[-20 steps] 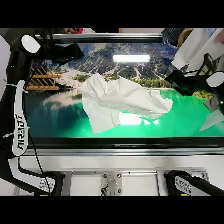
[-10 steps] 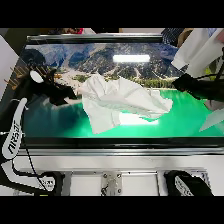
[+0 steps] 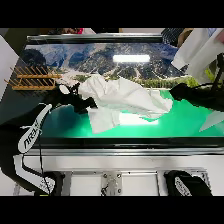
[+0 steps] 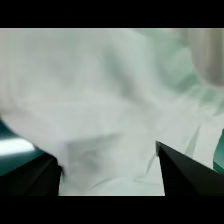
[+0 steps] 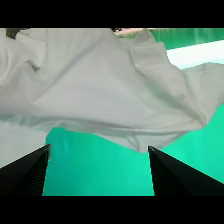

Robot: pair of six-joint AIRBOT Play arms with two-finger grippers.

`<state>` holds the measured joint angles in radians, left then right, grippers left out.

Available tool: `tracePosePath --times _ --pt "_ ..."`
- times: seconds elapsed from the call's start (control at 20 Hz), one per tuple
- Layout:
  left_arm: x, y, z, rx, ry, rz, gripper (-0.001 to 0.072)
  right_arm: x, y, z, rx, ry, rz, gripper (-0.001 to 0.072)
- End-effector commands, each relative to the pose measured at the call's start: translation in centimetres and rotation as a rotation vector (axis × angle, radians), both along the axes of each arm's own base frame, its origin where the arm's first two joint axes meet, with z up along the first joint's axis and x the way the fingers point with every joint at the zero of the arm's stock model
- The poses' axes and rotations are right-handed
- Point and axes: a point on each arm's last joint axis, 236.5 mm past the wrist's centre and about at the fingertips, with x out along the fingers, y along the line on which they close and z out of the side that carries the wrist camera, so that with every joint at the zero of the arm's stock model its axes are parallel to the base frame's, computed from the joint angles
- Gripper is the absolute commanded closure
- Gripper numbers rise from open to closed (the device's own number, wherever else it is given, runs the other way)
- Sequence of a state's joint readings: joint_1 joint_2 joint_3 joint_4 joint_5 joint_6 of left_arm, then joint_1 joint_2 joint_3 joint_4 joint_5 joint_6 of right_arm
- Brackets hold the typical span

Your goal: Fold the clothes and pants, and hang the long-sleeved shirts on hangers.

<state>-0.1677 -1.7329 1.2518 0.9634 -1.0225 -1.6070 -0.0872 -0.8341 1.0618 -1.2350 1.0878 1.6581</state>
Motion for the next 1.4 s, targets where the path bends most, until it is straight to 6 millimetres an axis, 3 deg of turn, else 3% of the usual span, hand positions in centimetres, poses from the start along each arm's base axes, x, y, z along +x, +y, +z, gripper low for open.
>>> tracePosePath --times 0.0,0.05,0.25,0.4,0.5,0.7,1.0,1.05,1.15,1.25,1.35 --pt "1.0 -2.1 -0.1 -0.005 -0.029 -0.026 0.0499 -1.0 -3.5 -3.7 -0.081 0.103 -0.129 0.0056" --pt "1.4 -1.5 0.2 0.012 -0.043 -0.036 0.0698 -1.5 -5.1 -5.4 -0.093 0.151 -0.193 0.0057" --pt "2.3 2.7 3.1 0.105 -0.13 -0.049 0.0699 -4.0 -10.6 -14.1 -0.002 0.376 -0.426 0.0057" --pt "1.2 4.9 5.1 0.115 -0.17 -0.032 0.0699 -3.7 -12.2 -19.9 0.166 0.478 -0.557 0.0057" --pt "-0.3 6.0 5.6 0.119 -0.177 -0.017 0.0699 -1.7 -12.0 -22.1 0.253 0.473 -0.599 0.0057" --pt "-3.3 8.2 5.8 0.126 -0.161 0.029 0.0699 3.1 -10.3 -24.0 0.374 0.369 -0.599 0.0058" --pt "-4.8 9.9 6.6 0.126 -0.162 0.075 0.0699 4.9 -3.7 -26.5 0.349 0.383 -0.415 0.0059" --pt "-4.8 9.9 6.8 0.126 -0.164 0.073 0.0699 5.0 -3.0 -26.6 0.34 0.381 -0.396 0.0106" --pt "-4.3 9.9 7.4 0.125 -0.18 0.069 0.0699 5.1 -2.3 -26.5 0.325 0.377 -0.362 0.0668" --pt "-3.0 10.4 9.7 0.126 -0.233 0.064 0.0699 5.2 -2.3 -25.3 0.306 0.368 -0.312 0.0701" --pt "-0.7 11.7 16.2 0.129 -0.396 0.101 0.0699 6.1 -3.5 -20.5 0.24 0.293 -0.233 0.0702"
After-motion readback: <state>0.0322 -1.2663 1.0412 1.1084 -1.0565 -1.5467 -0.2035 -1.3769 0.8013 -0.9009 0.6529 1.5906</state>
